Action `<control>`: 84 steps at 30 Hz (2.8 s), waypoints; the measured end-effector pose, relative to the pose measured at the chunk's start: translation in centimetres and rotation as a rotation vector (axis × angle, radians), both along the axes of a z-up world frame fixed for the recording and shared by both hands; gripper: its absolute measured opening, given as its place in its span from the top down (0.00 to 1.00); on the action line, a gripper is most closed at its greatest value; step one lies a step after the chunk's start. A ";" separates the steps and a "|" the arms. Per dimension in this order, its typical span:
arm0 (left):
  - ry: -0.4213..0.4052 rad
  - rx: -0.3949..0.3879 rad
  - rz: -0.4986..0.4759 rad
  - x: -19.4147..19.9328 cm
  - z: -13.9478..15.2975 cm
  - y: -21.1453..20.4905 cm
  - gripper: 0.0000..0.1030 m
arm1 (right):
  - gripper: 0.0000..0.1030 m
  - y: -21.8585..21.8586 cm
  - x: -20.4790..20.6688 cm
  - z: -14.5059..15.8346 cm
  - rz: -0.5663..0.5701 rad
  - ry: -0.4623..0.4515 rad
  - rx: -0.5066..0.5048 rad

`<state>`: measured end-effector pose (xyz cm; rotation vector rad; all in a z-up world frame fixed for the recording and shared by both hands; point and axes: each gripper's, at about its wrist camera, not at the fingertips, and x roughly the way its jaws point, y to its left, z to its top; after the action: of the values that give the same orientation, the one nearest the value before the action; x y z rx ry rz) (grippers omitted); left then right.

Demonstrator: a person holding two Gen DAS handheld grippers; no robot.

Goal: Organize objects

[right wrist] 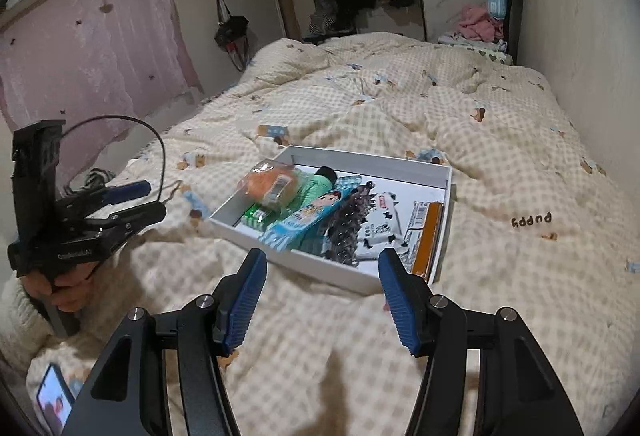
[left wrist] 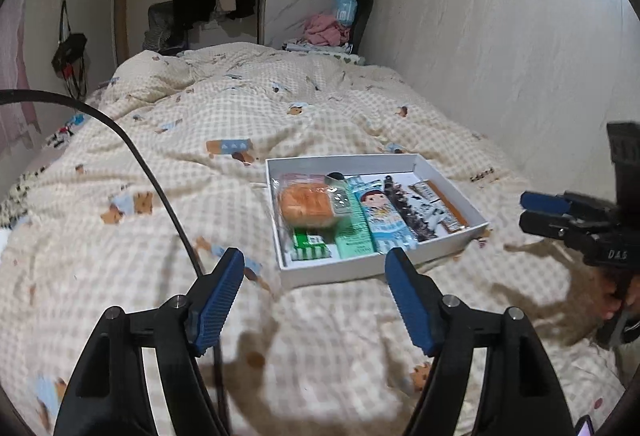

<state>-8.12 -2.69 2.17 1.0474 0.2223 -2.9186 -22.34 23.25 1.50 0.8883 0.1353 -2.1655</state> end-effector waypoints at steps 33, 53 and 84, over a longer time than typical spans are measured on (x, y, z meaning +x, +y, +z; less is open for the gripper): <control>-0.018 -0.039 -0.034 -0.5 -2.2 1.8 0.24 | 0.42 -0.8 0.7 -4.9 -0.019 -0.047 -0.004; -0.007 -0.064 -0.024 -0.3 -1.8 1.5 0.02 | 0.42 -0.8 0.7 -5.1 -0.019 -0.050 -0.001; -0.031 -0.073 -0.035 -0.6 -2.3 1.9 0.01 | 0.42 -0.8 0.6 -5.1 -0.019 -0.051 0.001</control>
<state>-8.77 -0.82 -0.13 1.0959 0.0973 -2.9144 -21.69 22.46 -3.59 0.9478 0.1028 -2.1585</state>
